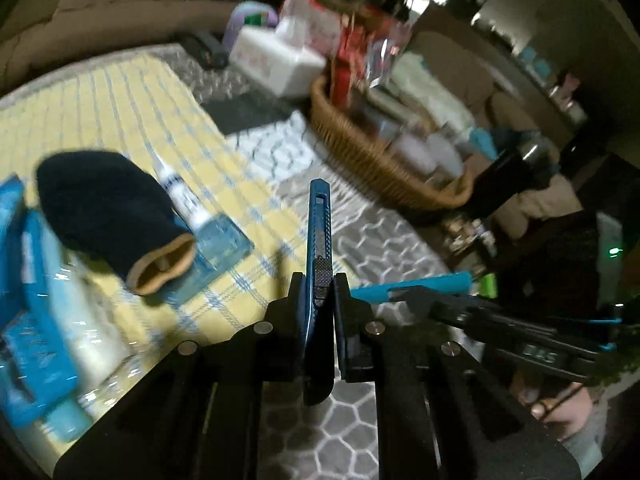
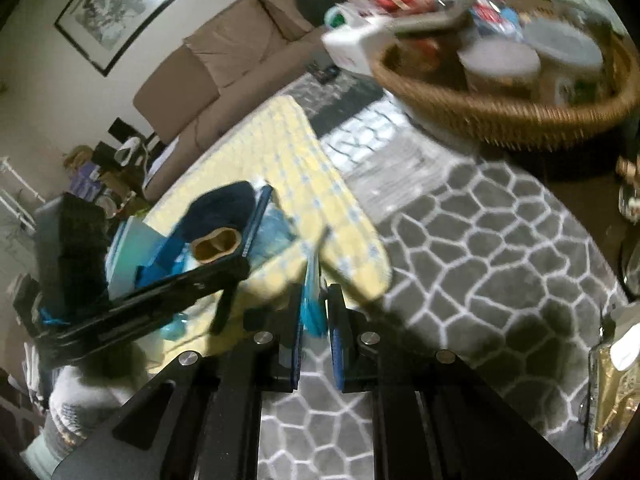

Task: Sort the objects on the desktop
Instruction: 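Grasp the blue utility knife with the left gripper while the right gripper holds the teal pen, then carry the knife and pen into the cardboard box and open both grippers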

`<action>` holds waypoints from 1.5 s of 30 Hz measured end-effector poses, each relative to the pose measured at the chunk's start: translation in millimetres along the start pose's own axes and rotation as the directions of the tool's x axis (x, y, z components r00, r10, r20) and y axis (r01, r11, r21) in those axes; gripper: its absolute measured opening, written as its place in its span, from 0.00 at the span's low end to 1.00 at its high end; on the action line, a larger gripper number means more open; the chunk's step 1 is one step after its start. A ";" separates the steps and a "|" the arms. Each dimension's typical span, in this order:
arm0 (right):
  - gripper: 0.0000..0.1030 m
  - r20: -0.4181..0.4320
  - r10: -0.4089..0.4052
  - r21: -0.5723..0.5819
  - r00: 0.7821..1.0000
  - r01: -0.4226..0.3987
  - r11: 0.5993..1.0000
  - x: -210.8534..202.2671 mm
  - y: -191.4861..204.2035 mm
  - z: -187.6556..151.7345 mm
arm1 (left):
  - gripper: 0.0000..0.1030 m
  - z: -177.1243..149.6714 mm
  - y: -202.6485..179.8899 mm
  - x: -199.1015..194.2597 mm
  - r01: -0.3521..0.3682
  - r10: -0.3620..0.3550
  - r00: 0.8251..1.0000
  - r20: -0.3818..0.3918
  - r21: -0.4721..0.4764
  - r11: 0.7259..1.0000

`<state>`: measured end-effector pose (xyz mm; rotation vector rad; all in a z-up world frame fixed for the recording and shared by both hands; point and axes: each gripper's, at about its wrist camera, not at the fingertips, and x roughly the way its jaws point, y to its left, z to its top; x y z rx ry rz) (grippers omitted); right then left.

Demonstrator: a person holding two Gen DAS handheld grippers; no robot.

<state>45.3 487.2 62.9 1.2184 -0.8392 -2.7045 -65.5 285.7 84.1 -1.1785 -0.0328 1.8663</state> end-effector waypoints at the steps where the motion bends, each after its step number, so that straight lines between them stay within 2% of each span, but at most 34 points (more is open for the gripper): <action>1: 0.10 0.006 0.001 -0.010 1.000 -0.001 1.000 -3.7 6.9 2.4 | 0.12 3.1 0.6 -14.9 0.008 -0.008 1.000 0.011 -0.001 1.000; 6: 0.10 0.033 0.005 -0.074 0.999 -0.003 0.997 -25.0 52.6 16.6 | 0.12 11.2 16.3 -89.9 0.003 -0.003 0.997 0.076 0.001 1.000; 9: 0.10 0.048 0.019 -0.123 0.999 -0.013 0.992 -36.7 86.2 21.8 | 0.12 5.9 39.7 -151.9 -0.043 0.044 0.990 0.133 -0.006 0.999; 12: 0.10 0.050 0.069 -0.160 0.996 -0.060 0.985 -41.7 127.7 25.7 | 0.12 -5.4 66.8 -205.0 -0.087 0.091 0.980 0.174 -0.029 0.996; 17: 0.10 0.003 0.172 -0.208 0.985 -0.168 0.964 -25.4 201.4 19.8 | 0.12 -42.3 132.6 -291.4 -0.218 0.237 0.948 0.210 -0.110 0.970; 23: 0.10 -0.110 0.259 -0.241 0.960 -0.279 0.929 34.0 297.4 -0.3 | 0.12 -81.0 215.8 -354.6 -0.320 0.363 0.909 0.206 -0.214 0.923; 27: 0.10 -0.181 0.323 -0.221 0.929 -0.359 0.907 82.7 364.2 -14.2 | 0.12 -99.8 265.2 -373.6 -0.376 0.420 0.894 0.157 -0.248 0.893; 31: 0.10 -0.249 0.371 -0.173 0.895 -0.418 0.892 139.8 423.4 -26.6 | 0.12 -104.7 312.7 -376.3 -0.432 0.469 0.879 0.088 -0.270 0.861; 34: 0.10 -0.297 0.399 -0.114 0.867 -0.447 0.887 183.8 452.0 -35.7 | 0.12 -100.3 349.1 -369.6 -0.443 0.471 0.881 0.038 -0.282 0.851; 36: 0.10 -0.339 0.409 -0.074 0.847 -0.457 0.886 213.5 465.0 -42.3 | 0.12 -93.7 364.0 -361.8 -0.451 0.472 0.882 0.014 -0.265 0.852; 39: 0.10 -0.388 0.399 -0.050 0.831 -0.451 0.891 251.6 480.2 -51.5 | 0.12 -83.6 384.3 -351.7 -0.450 0.457 0.889 -0.020 -0.223 0.865; 45: 0.10 -0.476 0.421 0.022 0.772 -0.468 0.883 302.4 491.7 -60.1 | 0.12 -68.3 400.0 -327.5 -0.413 0.407 0.906 -0.117 -0.034 0.910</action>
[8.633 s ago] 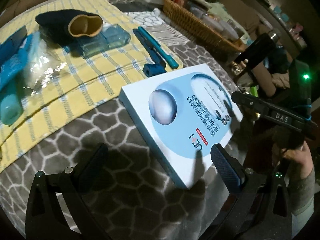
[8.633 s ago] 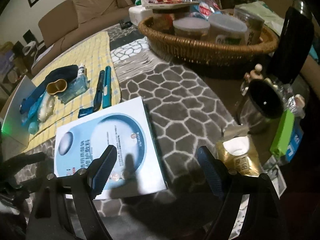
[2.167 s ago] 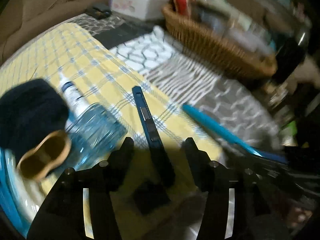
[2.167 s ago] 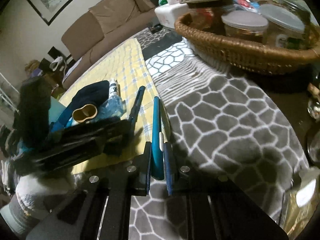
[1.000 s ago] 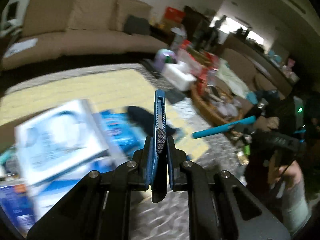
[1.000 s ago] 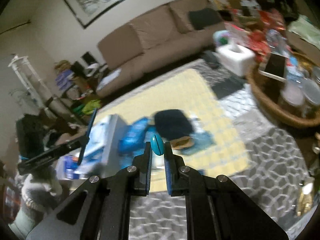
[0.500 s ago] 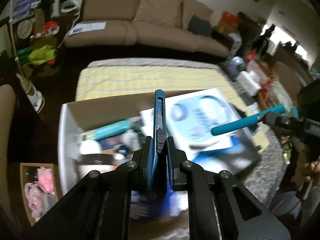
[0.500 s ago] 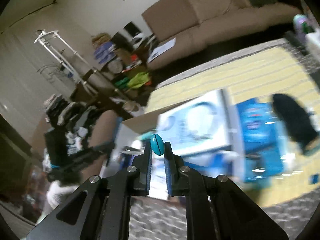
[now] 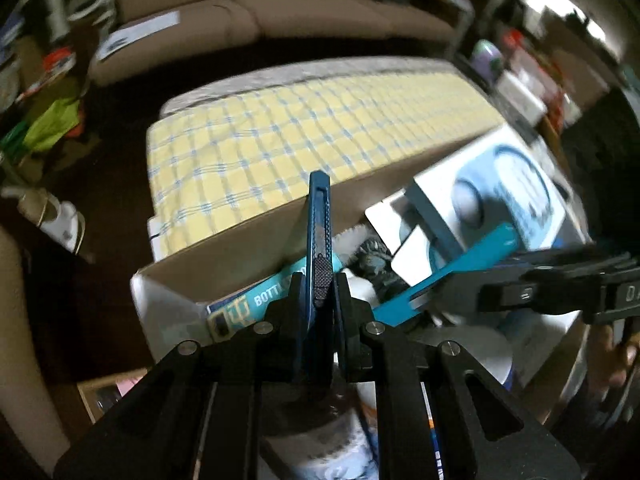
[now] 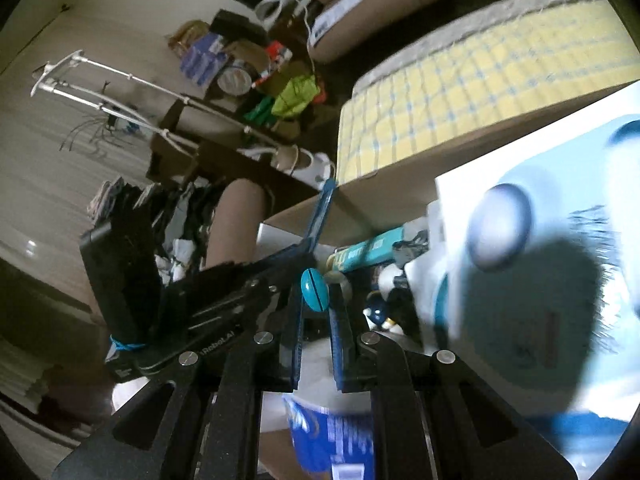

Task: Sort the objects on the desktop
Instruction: 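Carry the knife and pen into the cardboard box and open both grippers, then withdraw both grippers from the cardboard box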

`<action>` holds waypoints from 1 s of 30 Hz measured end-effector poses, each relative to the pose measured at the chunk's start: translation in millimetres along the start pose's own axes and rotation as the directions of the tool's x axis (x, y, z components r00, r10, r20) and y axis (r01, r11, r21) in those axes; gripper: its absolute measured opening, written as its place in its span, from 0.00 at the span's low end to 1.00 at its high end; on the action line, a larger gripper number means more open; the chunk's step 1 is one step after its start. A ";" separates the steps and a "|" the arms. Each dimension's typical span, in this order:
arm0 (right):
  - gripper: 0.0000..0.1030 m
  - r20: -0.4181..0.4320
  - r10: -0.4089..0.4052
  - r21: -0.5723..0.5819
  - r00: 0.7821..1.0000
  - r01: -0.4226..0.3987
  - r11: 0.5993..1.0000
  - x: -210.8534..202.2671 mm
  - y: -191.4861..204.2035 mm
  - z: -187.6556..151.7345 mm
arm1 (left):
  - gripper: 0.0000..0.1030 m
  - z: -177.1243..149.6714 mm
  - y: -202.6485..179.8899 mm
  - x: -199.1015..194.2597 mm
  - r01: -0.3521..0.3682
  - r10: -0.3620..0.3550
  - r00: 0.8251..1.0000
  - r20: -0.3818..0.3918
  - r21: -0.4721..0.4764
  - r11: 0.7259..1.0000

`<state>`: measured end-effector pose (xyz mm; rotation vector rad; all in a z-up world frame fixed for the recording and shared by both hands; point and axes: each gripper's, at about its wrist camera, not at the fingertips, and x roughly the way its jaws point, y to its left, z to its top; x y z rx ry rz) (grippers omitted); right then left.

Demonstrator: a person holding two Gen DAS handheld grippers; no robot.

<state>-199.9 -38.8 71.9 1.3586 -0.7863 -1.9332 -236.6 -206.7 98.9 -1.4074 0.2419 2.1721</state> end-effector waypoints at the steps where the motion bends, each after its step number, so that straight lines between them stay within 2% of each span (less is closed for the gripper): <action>1: 0.10 -0.015 0.002 0.007 1.000 -0.002 1.000 4.4 -1.3 1.1 | 0.12 0.5 -2.3 0.5 0.001 -0.001 1.000 -0.010 0.032 0.999; 3: 0.11 -0.046 -0.032 -0.001 0.998 0.032 1.000 14.6 -3.5 1.6 | 0.12 0.4 -4.2 6.4 -0.010 0.015 0.999 -0.047 0.089 0.996; 7: 0.14 -0.074 -0.156 -0.049 0.985 0.153 0.987 23.7 -5.9 0.7 | 0.13 -4.1 -3.8 14.6 -0.090 0.101 0.992 -0.075 0.144 0.985; 9: 0.17 -0.073 -0.214 -0.066 0.974 0.209 0.976 22.4 -6.7 -1.2 | 0.21 -8.1 -7.0 15.2 -0.089 0.104 0.991 -0.084 0.166 0.982; 10: 0.20 -0.068 -0.228 -0.074 0.971 0.223 0.972 18.9 -6.6 -1.4 | 0.30 -10.7 -9.8 14.3 -0.081 0.096 0.992 -0.084 0.170 0.982; 11: 0.29 -0.060 -0.233 -0.083 0.971 0.228 0.970 15.3 -4.8 -1.6 | 0.34 -11.5 -12.0 13.6 -0.080 0.095 0.992 -0.082 0.169 0.982; 12: 0.40 -0.045 -0.236 -0.094 0.971 0.231 0.968 7.5 -3.0 -2.3 | 0.34 -13.8 -14.7 10.4 -0.073 0.085 0.993 -0.076 0.157 0.985; 13: 0.42 -0.030 -0.240 -0.107 0.970 0.236 0.966 0.5 -0.3 -3.1 | 0.34 -13.6 -14.8 7.8 -0.064 0.075 0.995 -0.071 0.138 0.988; 15: 0.44 -0.007 -0.250 -0.139 0.968 0.247 0.959 -10.9 5.7 -6.6 | 0.38 -15.8 -15.7 1.3 -0.038 0.042 0.998 -0.048 0.083 0.996; 17: 0.46 0.010 -0.279 -0.166 0.960 0.276 0.947 -18.4 11.2 -10.7 | 0.51 -20.1 -16.1 -4.4 -0.016 0.017 0.999 -0.029 0.009 1.000; 20: 0.52 0.036 -0.340 -0.210 0.940 0.340 0.917 -31.5 15.9 -19.7 | 0.56 -29.6 -24.8 -12.1 0.001 -0.002 1.000 -0.013 -0.055 0.998; 24: 0.56 0.073 -0.432 -0.263 0.899 0.435 0.861 -49.3 17.6 -33.2 | 0.57 -40.2 -38.6 -30.2 -0.002 0.006 0.999 0.035 -0.121 0.993; 25: 0.57 0.083 -0.459 -0.280 0.885 0.463 0.841 -53.9 16.8 -37.8 | 0.61 -41.2 -42.4 -36.6 -0.004 0.012 0.998 0.059 -0.137 0.991; 26: 0.60 0.096 -0.487 -0.298 0.868 0.492 0.818 -59.0 15.7 -43.4 | 0.70 -42.6 -47.0 -42.9 -0.008 0.020 0.997 0.079 -0.143 0.990; 28: 0.65 0.129 -0.549 -0.327 0.826 0.558 0.763 -70.4 12.8 -54.9 | 0.80 -47.0 -63.7 -59.2 -0.031 0.051 0.990 0.132 -0.149 0.988; 30: 0.65 0.157 -0.593 -0.342 0.790 0.607 0.718 -82.5 8.3 -64.0 | 0.83 -50.4 -80.1 -67.8 -0.020 0.047 0.985 0.166 -0.160 0.987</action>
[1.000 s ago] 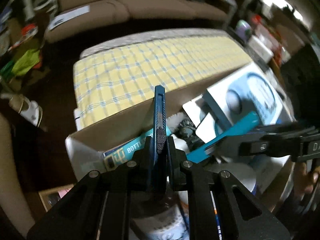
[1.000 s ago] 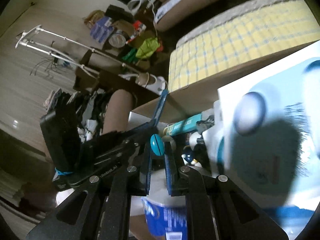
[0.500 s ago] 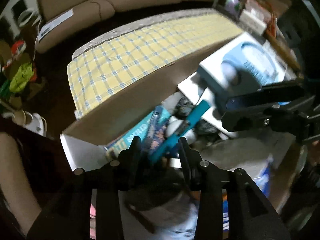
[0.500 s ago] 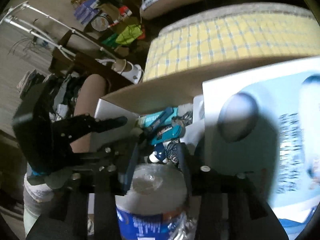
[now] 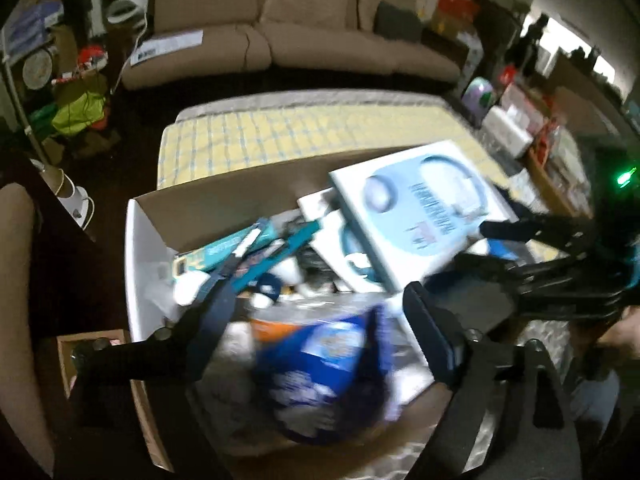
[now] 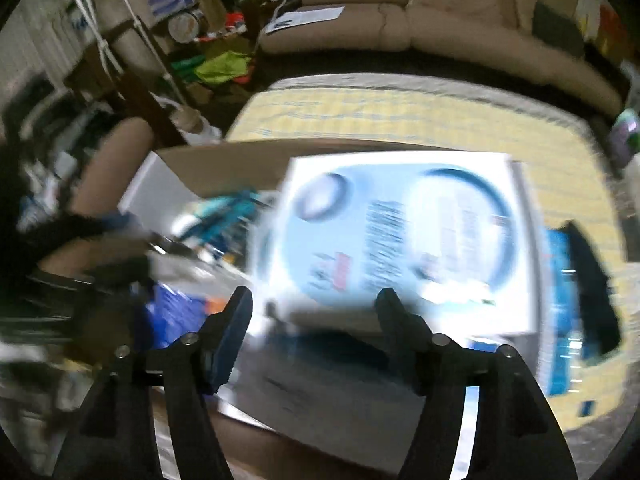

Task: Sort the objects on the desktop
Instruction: 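Withdraw both grippers from the cardboard box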

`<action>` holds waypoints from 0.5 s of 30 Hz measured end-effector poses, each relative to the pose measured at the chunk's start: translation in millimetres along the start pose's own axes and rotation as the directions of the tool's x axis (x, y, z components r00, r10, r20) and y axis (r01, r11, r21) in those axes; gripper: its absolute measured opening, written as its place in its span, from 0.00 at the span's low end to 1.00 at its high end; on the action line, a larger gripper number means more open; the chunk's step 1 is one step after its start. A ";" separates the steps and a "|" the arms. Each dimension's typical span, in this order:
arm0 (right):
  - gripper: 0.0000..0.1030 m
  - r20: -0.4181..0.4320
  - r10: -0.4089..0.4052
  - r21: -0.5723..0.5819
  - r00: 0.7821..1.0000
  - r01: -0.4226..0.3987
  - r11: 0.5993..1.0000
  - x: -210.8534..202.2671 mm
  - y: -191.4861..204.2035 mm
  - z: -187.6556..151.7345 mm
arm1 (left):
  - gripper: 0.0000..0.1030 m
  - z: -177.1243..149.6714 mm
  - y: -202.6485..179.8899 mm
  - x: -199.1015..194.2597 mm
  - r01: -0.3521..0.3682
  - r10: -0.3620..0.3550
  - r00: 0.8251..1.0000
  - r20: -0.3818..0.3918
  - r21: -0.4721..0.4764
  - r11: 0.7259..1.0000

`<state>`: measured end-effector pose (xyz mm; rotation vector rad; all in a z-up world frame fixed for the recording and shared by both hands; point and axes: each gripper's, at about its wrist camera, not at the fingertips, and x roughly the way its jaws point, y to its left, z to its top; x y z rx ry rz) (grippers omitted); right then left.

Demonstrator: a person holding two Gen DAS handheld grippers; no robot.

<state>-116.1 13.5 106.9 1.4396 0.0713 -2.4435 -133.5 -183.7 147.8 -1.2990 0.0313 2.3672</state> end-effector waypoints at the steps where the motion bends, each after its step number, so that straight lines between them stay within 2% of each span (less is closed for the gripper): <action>1: 0.65 0.001 -0.018 -0.003 1.000 0.018 1.000 -2.9 -4.2 -5.5 | 0.84 -3.2 -9.2 -4.6 0.010 -0.010 1.000 0.015 -0.007 1.000; 3: 0.65 0.004 -0.028 0.010 1.000 0.028 1.000 -9.2 -13.2 -16.3 | 0.90 -9.1 -25.5 -8.8 0.011 -0.011 1.000 0.027 -0.007 1.000; 9: 0.66 0.019 -0.030 0.053 0.999 0.029 0.998 -26.2 -31.5 -44.8 | 0.94 -30.3 -65.3 -8.4 0.015 -0.014 1.000 0.028 -0.027 1.000; 11: 0.67 0.029 -0.034 0.058 0.999 0.032 0.998 -34.0 -36.0 -54.9 | 1.00 -41.0 -80.2 -14.1 0.004 -0.003 0.999 0.053 -0.032 0.999; 15: 0.73 0.052 -0.042 0.063 0.998 0.039 0.997 -49.7 -45.0 -79.2 | 1.00 -62.5 -100.1 -19.4 0.023 -0.016 0.996 0.091 -0.076 0.997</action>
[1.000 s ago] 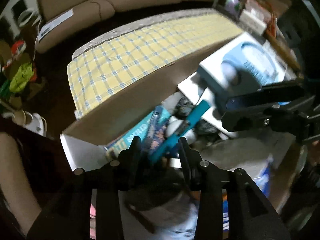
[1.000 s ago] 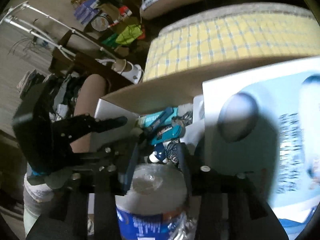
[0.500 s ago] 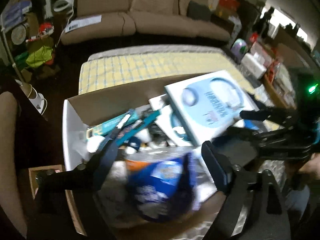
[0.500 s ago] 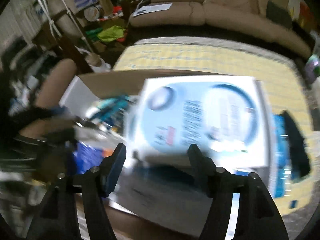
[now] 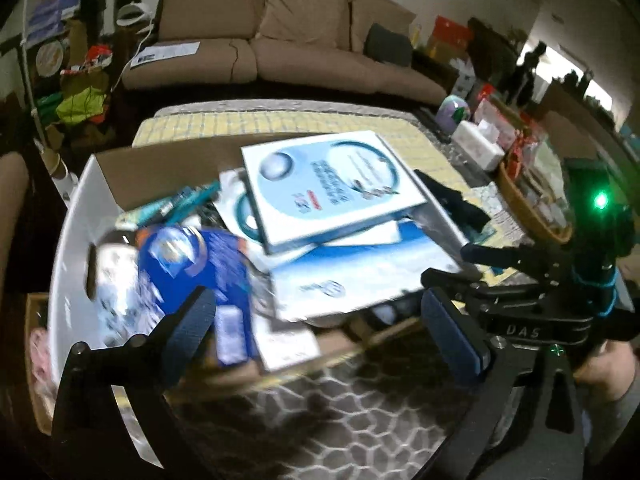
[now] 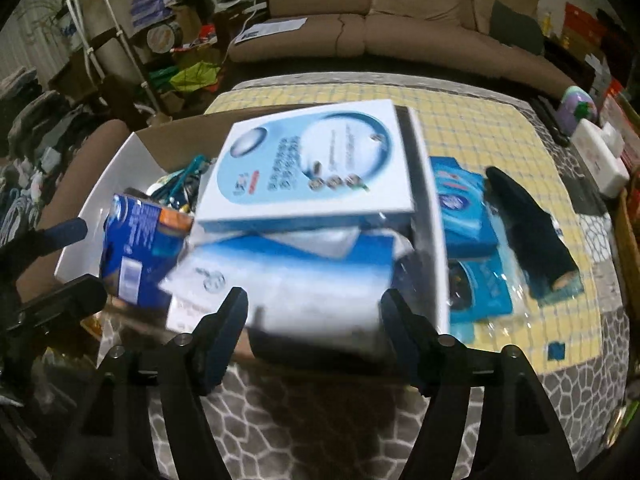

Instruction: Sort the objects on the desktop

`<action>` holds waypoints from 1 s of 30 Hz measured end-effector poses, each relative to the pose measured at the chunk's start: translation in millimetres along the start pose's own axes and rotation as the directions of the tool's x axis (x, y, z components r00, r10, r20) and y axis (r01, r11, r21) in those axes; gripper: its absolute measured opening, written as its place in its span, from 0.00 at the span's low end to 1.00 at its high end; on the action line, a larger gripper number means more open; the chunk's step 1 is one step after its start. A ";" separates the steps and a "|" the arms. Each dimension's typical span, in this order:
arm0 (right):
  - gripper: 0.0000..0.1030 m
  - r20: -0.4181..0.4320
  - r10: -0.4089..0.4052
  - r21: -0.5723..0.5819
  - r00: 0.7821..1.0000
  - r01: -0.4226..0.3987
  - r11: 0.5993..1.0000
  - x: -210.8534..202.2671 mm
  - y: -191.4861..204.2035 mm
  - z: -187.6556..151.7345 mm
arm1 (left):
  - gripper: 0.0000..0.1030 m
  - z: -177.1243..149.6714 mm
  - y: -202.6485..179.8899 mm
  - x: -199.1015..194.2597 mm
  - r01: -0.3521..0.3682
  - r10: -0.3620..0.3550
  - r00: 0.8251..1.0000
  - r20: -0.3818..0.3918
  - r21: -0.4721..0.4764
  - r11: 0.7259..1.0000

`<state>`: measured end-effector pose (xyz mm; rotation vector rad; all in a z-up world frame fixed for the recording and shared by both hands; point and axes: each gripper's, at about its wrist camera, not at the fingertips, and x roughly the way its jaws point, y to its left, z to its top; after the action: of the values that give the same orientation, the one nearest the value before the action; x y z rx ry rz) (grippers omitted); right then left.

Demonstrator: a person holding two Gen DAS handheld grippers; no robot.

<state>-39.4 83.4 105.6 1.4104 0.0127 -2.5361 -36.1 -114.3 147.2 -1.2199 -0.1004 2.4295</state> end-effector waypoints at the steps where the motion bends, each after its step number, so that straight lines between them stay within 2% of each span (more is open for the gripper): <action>1: 0.74 0.007 -0.003 0.001 1.000 0.003 1.000 -3.4 -1.5 -5.0 | 1.00 -5.4 -5.0 -1.0 -0.014 0.014 1.000 0.009 -0.008 1.000; 3: 0.83 0.034 -0.013 -0.002 0.999 0.013 1.000 -11.8 -7.0 -16.3 | 1.00 -15.6 -13.5 -2.5 -0.037 0.038 0.999 0.026 -0.024 0.999; 6: 0.95 0.074 -0.036 -0.003 0.997 0.037 0.999 -23.2 -18.1 -31.7 | 1.00 -30.6 -25.3 -0.4 -0.034 0.036 0.999 0.038 -0.056 0.998; 8: 0.99 0.080 -0.036 0.004 0.996 0.036 0.999 -27.4 -30.2 -39.3 | 1.00 -41.6 -36.7 4.9 -0.056 0.058 0.998 0.037 -0.055 0.997; 14: 0.99 0.089 -0.065 0.053 0.994 0.060 0.997 -33.6 -81.5 -67.5 | 1.00 -69.2 -61.7 23.3 -0.106 0.109 0.993 0.040 -0.072 0.992; 21: 0.99 0.088 -0.143 0.094 0.986 0.134 0.986 -21.1 -138.1 -97.3 | 1.00 -91.4 -90.7 58.5 -0.179 0.181 0.983 0.024 -0.063 0.982; 27: 0.99 0.058 -0.143 0.130 0.988 0.134 0.982 3.2 -162.0 -110.4 | 1.00 -105.9 -101.4 101.0 -0.239 0.239 0.971 -0.010 -0.085 0.967; 30: 0.99 0.042 -0.161 0.097 0.986 0.156 0.983 16.9 -163.5 -115.3 | 1.00 -110.7 -101.7 119.9 -0.275 0.273 0.961 -0.029 -0.090 0.957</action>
<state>13.8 252.9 12.2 1.4324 -0.0026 -2.7339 21.0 12.4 14.4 -1.3748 -0.0428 2.6778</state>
